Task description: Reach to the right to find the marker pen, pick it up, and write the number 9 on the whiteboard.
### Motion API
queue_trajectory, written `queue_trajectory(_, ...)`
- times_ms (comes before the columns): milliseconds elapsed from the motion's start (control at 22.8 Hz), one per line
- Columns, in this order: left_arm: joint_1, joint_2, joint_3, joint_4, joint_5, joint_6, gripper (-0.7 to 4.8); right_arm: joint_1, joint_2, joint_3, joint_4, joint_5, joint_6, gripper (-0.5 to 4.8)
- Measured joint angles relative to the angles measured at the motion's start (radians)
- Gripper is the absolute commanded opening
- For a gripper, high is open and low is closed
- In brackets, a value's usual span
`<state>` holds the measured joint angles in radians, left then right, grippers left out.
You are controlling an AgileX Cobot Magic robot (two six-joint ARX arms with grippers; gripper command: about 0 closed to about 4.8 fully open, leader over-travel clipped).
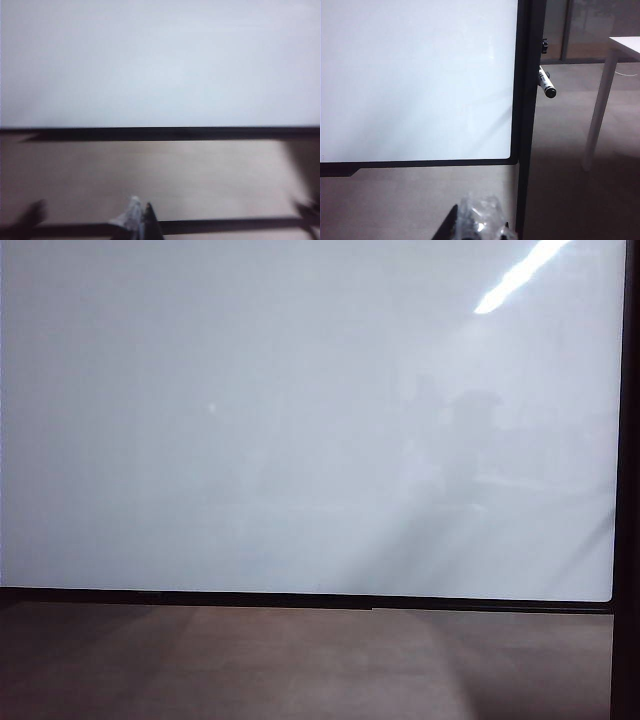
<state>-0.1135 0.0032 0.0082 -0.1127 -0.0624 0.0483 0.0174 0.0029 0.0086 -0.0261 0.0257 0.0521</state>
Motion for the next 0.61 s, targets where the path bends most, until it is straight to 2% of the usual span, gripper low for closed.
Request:
queue_trajectory(44,-0.058,0.0,0.0,-0.001,-0.026,0.0,-0.05,0.0,0.0,0.0,0.0,0.0,0.0,-0.05)
queue_trajectory(88,-0.177,0.0,0.0,-0.001,-0.069,0.0,-0.05,0.0,0.0,0.0,0.0,0.0,0.0,-0.05)
queue_trajectory(132,-0.253,0.0,0.0,-0.002,-0.074,0.0,-0.05,0.0,0.0,0.0,0.0,0.0,0.0,-0.05)
queue_trajectory(175,-0.386,0.0,0.0,-0.003,-0.077,0.0,-0.05,0.0,0.0,0.0,0.0,0.0,0.0,-0.05)
queue_trajectory(263,-0.531,0.0,0.0,-0.002,-0.052,0.0,-0.05,0.0,0.0,0.0,0.0,0.0,0.0,-0.05)
queue_trajectory(439,-0.666,0.0,0.0,-0.002,0.037,0.0,-0.05,0.0,0.0,0.0,0.0,0.0,0.014,-0.05)
queue_trajectory(614,-0.704,0.0,0.0,-0.002,0.036,0.0,-0.05,0.0,0.0,0.0,0.003,0.0,0.048,-0.06)
